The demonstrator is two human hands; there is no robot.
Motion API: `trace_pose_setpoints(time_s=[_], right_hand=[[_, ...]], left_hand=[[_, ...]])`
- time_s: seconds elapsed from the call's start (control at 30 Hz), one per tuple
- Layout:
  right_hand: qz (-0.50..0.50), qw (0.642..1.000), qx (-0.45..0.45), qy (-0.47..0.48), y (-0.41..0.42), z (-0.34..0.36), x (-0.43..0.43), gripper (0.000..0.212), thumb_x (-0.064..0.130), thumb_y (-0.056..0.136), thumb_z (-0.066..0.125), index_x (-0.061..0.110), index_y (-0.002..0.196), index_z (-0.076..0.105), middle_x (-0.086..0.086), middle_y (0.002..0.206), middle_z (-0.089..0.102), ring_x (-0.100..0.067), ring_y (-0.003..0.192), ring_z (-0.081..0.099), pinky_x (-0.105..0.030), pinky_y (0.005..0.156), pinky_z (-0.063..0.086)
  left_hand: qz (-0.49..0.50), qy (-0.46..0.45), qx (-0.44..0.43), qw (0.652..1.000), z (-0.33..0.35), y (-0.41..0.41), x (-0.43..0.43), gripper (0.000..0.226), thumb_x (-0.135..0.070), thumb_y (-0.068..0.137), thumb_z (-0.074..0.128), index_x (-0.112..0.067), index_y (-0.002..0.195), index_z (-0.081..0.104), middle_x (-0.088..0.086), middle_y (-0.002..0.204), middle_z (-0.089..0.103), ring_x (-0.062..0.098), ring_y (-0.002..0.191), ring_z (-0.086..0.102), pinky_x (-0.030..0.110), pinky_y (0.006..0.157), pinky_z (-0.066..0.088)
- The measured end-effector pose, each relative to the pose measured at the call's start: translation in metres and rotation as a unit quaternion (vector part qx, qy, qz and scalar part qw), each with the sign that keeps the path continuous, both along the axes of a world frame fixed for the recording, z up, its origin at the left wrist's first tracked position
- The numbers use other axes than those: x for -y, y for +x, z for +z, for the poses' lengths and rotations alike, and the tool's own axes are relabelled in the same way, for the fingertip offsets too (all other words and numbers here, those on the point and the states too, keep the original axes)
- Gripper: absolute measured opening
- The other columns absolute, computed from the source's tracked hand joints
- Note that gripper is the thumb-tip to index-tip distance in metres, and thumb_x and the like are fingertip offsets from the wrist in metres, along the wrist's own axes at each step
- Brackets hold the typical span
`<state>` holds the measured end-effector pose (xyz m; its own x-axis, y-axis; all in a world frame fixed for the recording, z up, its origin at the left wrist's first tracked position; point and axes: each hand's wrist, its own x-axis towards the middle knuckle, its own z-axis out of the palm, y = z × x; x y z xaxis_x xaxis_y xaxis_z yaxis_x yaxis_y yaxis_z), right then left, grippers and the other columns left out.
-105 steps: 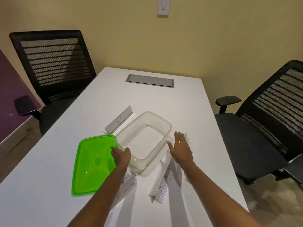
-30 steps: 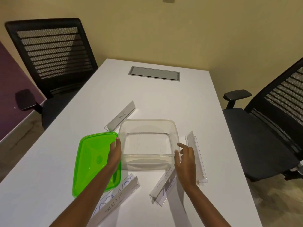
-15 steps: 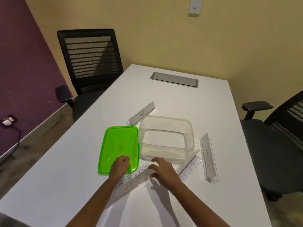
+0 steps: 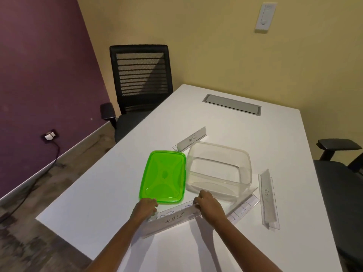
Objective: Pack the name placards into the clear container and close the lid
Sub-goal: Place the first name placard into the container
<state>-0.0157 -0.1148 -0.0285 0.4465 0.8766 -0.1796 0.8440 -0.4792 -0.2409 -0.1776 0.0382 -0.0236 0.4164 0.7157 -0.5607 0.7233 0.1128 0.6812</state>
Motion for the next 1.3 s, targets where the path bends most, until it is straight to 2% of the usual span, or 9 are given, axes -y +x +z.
trace_pose_setpoints(time_s=[0.2, 0.27, 0.37, 0.53, 0.73, 0.83, 1.0, 1.1, 1.3], right_hand=[[-0.018, 0.999, -0.032, 0.010, 0.000, 0.001, 0.003, 0.027, 0.017, 0.095, 0.042, 0.013, 0.114, 0.060, -0.008, 0.120, 0.056, -0.021, 0.115, 0.049, -0.033, 0.083, 0.041], [-0.051, 0.993, -0.097, 0.048, -0.001, 0.006, 0.004, 0.027, 0.008, 0.091, 0.042, 0.011, 0.109, 0.062, -0.011, 0.114, 0.060, -0.023, 0.110, 0.053, -0.030, 0.076, 0.037], [-0.090, 0.974, -0.181, 0.100, -0.001, 0.016, 0.007, 0.022, 0.005, 0.089, 0.046, 0.006, 0.101, 0.064, -0.012, 0.108, 0.066, -0.022, 0.101, 0.057, -0.029, 0.075, 0.037], [-0.126, 0.944, -0.271, 0.142, 0.008, 0.033, 0.017, 0.016, 0.007, 0.091, 0.050, 0.012, 0.080, 0.060, 0.000, 0.065, 0.057, -0.016, 0.073, 0.053, -0.026, 0.061, 0.033], [-0.215, 0.862, -0.418, 0.190, 0.026, 0.058, 0.028, 0.022, 0.004, 0.095, 0.047, 0.005, 0.077, 0.061, -0.002, 0.057, 0.048, -0.013, 0.051, 0.046, -0.024, 0.054, 0.046], [-0.244, 0.814, -0.489, 0.197, 0.037, 0.071, 0.034, 0.035, 0.006, 0.096, 0.046, 0.011, 0.062, 0.052, 0.000, 0.053, 0.041, -0.008, 0.046, 0.041, -0.022, 0.053, 0.049], [-0.286, 0.739, -0.567, 0.226, 0.054, 0.086, 0.044, 0.022, 0.007, 0.095, 0.046, 0.007, 0.083, 0.064, -0.009, 0.077, 0.057, -0.016, 0.064, 0.051, -0.025, 0.061, 0.048], [-0.296, 0.718, -0.581, 0.246, 0.063, 0.091, 0.046, 0.015, 0.011, 0.094, 0.049, 0.006, 0.096, 0.063, -0.014, 0.087, 0.055, -0.021, 0.070, 0.050, -0.029, 0.067, 0.048], [-0.318, 0.713, -0.552, 0.293, 0.074, 0.099, 0.042, 0.014, 0.023, 0.095, 0.047, 0.015, 0.095, 0.059, -0.002, 0.067, 0.048, -0.011, 0.050, 0.044, -0.021, 0.049, 0.038]], left_hand=[[0.045, -0.013, -0.001, 0.999, -0.003, -0.014, -0.001, 0.037, -0.013, 0.097, 0.041, -0.010, 0.063, 0.057, 0.002, 0.045, 0.055, 0.001, 0.017, 0.039, 0.010, 0.029, 0.025], [0.073, -0.027, 0.027, 0.997, -0.001, -0.019, -0.002, 0.041, -0.019, 0.101, 0.037, 0.001, 0.079, 0.065, 0.007, 0.047, 0.063, 0.012, 0.033, 0.052, 0.014, 0.037, 0.032], [0.108, -0.012, 0.072, 0.991, 0.003, -0.024, -0.004, 0.049, -0.023, 0.103, 0.031, 0.013, 0.109, 0.063, 0.034, 0.100, 0.067, 0.031, 0.079, 0.059, 0.025, 0.068, 0.035], [0.151, -0.006, 0.151, 0.977, 0.016, -0.019, 0.001, 0.024, -0.018, 0.102, 0.035, -0.002, 0.098, 0.052, 0.017, 0.086, 0.055, 0.024, 0.081, 0.051, 0.015, 0.044, 0.047], [0.098, 0.013, 0.255, 0.962, 0.033, -0.007, 0.014, 0.032, -0.003, 0.095, 0.049, 0.005, 0.125, 0.051, 0.011, 0.110, 0.055, 0.017, 0.106, 0.048, 0.025, 0.090, 0.037], [0.066, 0.036, 0.277, 0.958, 0.037, 0.001, 0.015, 0.044, 0.008, 0.089, 0.054, 0.005, 0.132, 0.044, 0.012, 0.113, 0.055, 0.018, 0.109, 0.048, 0.003, 0.072, 0.048], [0.061, 0.083, 0.289, 0.952, 0.040, 0.017, 0.013, 0.041, 0.011, 0.086, 0.057, 0.009, 0.127, 0.050, 0.010, 0.098, 0.060, 0.018, 0.097, 0.052, -0.003, 0.063, 0.048], [0.066, 0.086, 0.299, 0.948, 0.043, 0.032, 0.013, 0.036, 0.009, 0.087, 0.057, 0.011, 0.122, 0.052, 0.003, 0.084, 0.060, 0.013, 0.079, 0.056, -0.004, 0.055, 0.047], [0.088, 0.083, 0.325, 0.938, 0.047, 0.062, 0.006, 0.030, 0.011, 0.087, 0.055, 0.017, 0.117, 0.053, 0.016, 0.100, 0.058, 0.021, 0.094, 0.052, -0.002, 0.051, 0.046]])
